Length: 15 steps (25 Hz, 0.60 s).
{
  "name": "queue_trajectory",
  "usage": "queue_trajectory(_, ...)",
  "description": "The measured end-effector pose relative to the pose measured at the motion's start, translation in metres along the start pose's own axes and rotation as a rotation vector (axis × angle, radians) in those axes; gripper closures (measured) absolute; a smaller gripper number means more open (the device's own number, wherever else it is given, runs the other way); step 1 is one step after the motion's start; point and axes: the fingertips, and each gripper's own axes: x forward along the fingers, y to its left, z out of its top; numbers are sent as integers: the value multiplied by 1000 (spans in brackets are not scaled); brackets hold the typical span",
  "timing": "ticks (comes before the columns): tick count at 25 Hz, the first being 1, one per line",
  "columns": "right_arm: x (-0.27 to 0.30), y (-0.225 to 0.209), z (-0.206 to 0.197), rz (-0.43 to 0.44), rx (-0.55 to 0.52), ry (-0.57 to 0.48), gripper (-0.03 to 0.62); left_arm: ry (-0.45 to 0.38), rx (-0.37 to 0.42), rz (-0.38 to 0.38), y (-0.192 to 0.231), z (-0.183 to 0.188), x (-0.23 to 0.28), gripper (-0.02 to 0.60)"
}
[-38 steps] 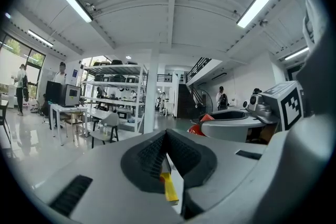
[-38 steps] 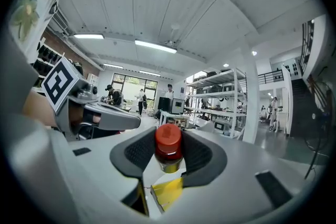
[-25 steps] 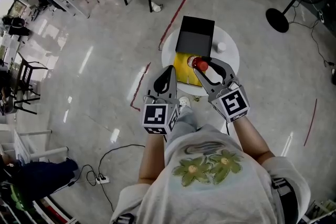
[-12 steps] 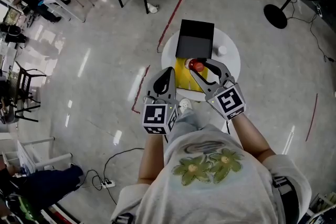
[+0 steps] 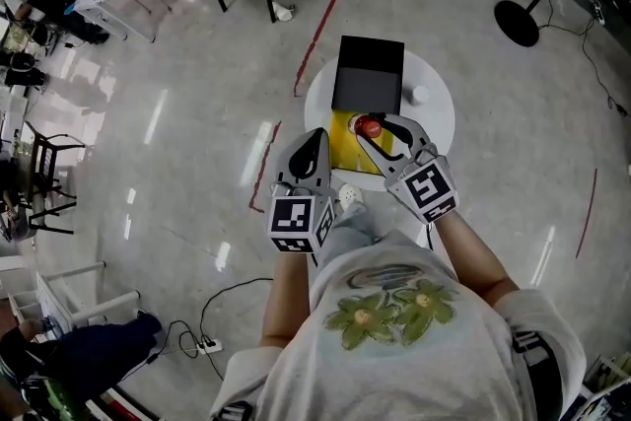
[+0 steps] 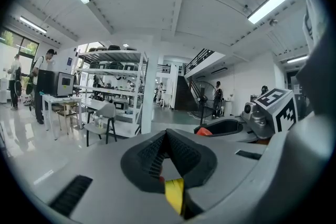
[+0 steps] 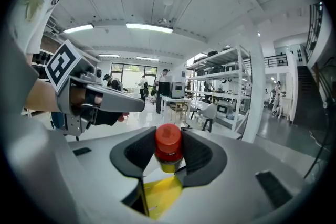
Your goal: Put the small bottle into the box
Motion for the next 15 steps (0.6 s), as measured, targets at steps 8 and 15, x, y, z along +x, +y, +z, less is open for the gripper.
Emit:
queue_trajectory(8, 16, -2, -18, 7, 6, 50, 441, 20, -21, 4, 14, -9, 8, 581)
queue_trajectory(15, 31, -5, -36, 17, 11, 92, 441, 39, -34, 5, 26, -18, 20, 581)
